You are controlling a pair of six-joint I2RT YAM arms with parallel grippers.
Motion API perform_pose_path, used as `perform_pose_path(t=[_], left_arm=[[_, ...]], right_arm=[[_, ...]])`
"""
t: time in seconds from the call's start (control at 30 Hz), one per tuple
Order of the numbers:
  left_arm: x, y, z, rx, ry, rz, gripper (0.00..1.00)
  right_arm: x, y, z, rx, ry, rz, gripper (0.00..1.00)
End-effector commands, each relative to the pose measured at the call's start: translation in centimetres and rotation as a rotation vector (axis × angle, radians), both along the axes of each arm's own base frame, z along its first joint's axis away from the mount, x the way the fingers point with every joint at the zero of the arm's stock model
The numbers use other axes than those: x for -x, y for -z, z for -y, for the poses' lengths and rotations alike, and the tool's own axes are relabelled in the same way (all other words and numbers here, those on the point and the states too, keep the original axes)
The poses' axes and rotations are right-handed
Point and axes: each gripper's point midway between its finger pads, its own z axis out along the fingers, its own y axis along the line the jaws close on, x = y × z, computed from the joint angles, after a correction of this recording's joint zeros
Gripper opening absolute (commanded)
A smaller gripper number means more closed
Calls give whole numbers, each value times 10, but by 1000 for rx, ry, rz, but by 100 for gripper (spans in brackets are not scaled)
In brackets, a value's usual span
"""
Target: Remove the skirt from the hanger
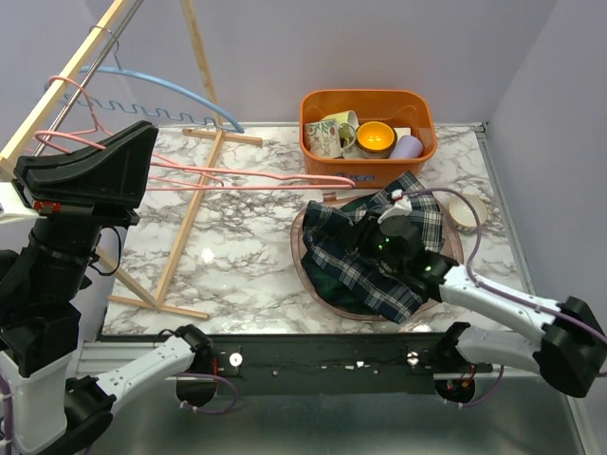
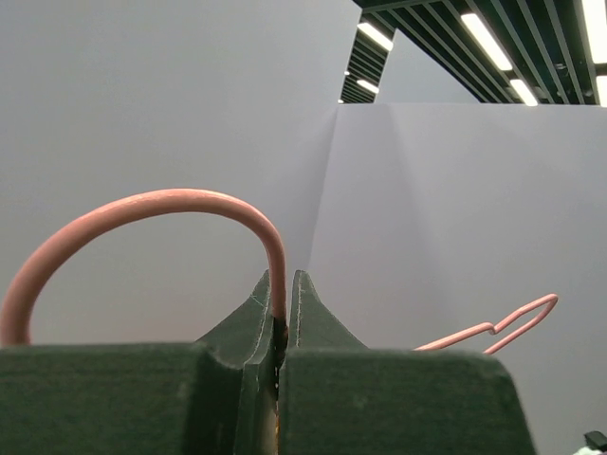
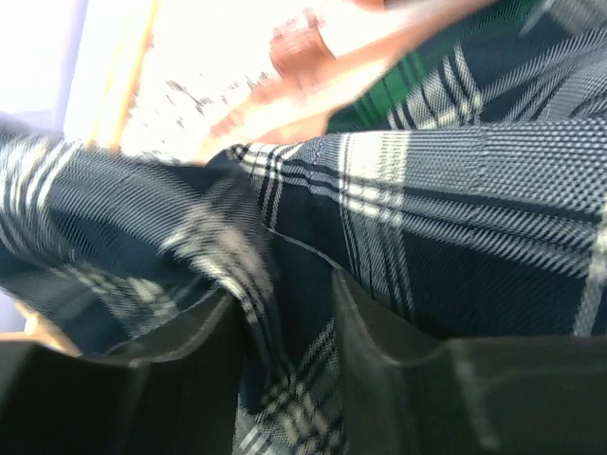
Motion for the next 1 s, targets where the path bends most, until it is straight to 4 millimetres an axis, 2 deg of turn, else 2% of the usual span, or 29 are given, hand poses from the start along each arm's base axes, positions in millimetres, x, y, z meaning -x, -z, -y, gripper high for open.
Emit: perform_pose_path(t=[0.0,0.07,0.13,0.2,0.3,0.33,0.37,0.4,0.47,0.53,0.6,0.67,0.77,0.8,0.93,0.97], left_arm=[[-3,-2,-7,7,-40,-2,0],[-1,-2,-8,13,-35,0,0],[-1,0,-7,15,-31,1,0],[-1,0,-7,17,-32,0,0],[-3,1,-5,14,-29,-5,0],[-4,1,-4,11,-27,-5,0],[-4,1,-4,11,-27,-5,0],[-4,2,-3,9,-25,-8,0],[-8,3,0,6,-24,-15,0],[-8,3,0,4,-25,-18,0],[-8,3,0,3,-26,-18,0],[-8,2,-2,4,-32,-17,0],[-10,3,-2,3,-36,-22,0],[-9,2,-2,3,-36,-22,0],[-10,2,-1,3,-34,-22,0],[-9,2,-2,4,-34,-21,0]], right_arm=[[11,-47,42,99,90,31,52],[15,-65,51,77,109,60,54],[19,-71,62,88,141,55,55],[25,-74,71,86,162,49,55],[29,-62,81,89,196,39,51],[29,-56,84,96,212,31,50],[32,-37,87,123,217,4,49],[31,-29,88,124,226,-2,46],[37,12,95,179,244,-68,43],[38,40,103,216,291,-111,42],[41,62,115,263,336,-139,41],[42,69,119,295,351,-151,41],[39,58,123,298,369,-130,40],[41,56,130,324,386,-132,40],[43,30,140,326,420,-106,43],[41,16,138,304,420,-88,44]])
